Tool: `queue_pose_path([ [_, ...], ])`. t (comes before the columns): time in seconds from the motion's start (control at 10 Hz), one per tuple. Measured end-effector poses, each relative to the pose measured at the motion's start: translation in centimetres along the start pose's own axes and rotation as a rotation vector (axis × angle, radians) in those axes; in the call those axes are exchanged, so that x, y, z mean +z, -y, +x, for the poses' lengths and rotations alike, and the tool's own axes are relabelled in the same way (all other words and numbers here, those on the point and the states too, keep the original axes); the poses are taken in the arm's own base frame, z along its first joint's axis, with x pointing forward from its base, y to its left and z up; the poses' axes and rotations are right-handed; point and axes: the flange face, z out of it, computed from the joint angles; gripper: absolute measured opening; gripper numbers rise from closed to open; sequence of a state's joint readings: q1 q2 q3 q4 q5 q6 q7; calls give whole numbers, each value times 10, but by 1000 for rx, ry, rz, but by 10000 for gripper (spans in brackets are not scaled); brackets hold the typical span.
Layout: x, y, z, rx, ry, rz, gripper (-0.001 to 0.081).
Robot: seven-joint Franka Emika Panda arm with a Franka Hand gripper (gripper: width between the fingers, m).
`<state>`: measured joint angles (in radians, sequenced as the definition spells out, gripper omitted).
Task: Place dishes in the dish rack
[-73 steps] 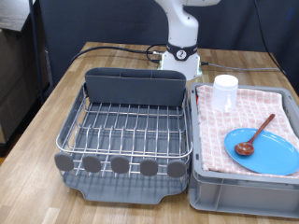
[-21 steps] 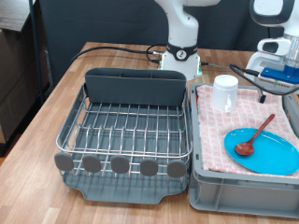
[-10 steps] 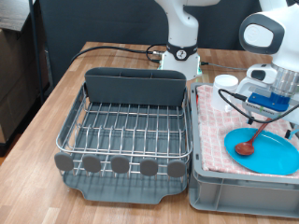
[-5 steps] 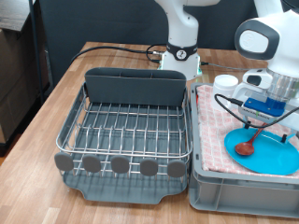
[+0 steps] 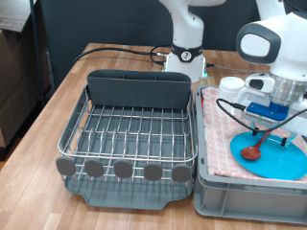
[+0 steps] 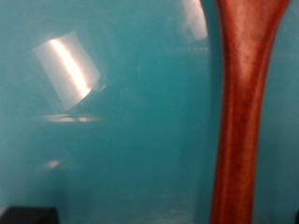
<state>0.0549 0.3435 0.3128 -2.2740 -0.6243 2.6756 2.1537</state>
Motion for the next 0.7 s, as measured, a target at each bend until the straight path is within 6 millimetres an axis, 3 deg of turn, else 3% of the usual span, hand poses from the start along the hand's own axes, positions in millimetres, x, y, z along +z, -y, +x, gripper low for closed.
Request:
queue_pose_path([
  [0.1,1,-2,0,3,2,1,569],
  [0.2,2,-4,0,5,3,0,385],
  [0.3,3,-5,0,6,3,-2,385],
  [0.4,3,-5,0,7,3,-3,205],
  [0.5,3,-5,0,7,3,-2,79],
  [0.7,-1,-3,0,8,3,6,81],
])
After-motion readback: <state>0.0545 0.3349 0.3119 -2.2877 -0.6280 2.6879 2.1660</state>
